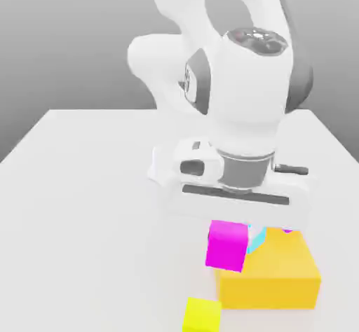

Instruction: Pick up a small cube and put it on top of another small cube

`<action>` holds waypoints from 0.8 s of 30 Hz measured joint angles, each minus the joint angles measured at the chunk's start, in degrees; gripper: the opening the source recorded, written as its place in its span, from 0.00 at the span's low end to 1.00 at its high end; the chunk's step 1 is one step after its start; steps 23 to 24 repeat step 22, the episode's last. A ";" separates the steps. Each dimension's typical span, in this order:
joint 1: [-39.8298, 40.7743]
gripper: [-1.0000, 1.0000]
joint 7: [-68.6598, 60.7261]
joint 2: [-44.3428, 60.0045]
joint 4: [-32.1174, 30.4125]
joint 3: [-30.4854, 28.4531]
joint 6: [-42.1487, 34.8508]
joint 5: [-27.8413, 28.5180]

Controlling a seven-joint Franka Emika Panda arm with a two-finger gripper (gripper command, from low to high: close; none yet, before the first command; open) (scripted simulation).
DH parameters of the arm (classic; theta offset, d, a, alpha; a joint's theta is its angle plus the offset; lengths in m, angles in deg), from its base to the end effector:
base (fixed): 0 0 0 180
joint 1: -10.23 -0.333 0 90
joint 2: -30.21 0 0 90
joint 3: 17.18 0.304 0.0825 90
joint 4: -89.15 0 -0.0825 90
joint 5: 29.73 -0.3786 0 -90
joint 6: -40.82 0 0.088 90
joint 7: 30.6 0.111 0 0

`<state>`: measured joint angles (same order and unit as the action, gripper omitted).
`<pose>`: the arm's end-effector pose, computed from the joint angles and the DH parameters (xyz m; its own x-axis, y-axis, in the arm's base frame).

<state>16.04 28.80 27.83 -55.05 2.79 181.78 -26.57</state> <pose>0.4413 0.1103 0.2801 0.7339 -0.6785 0.0318 -0.6792 -0.7328 0.0407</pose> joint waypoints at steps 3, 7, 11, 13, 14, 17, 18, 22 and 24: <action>-2.72 0.00 -8.14 -4.23 -2.70 1.18 -1.12 -2.83; -7.91 0.00 -19.40 -9.93 -6.26 1.96 -2.72 -7.11; -14.27 0.00 -30.68 -15.62 -9.79 2.01 -4.45 -11.41; -17.74 0.00 -36.20 -18.38 -11.53 1.75 -5.31 -13.44; -19.29 0.00 -38.55 -19.33 -12.37 1.62 -5.38 -14.25; -19.86 0.00 -40.01 -15.93 -14.28 2.65 -0.06 -14.33; -19.68 0.00 -39.76 -14.10 -14.86 3.03 2.33 -13.91; -19.07 1.00 -39.18 -10.88 -15.80 3.88 6.40 -13.15; -19.07 1.00 -39.18 -10.88 -15.80 3.88 6.40 -13.15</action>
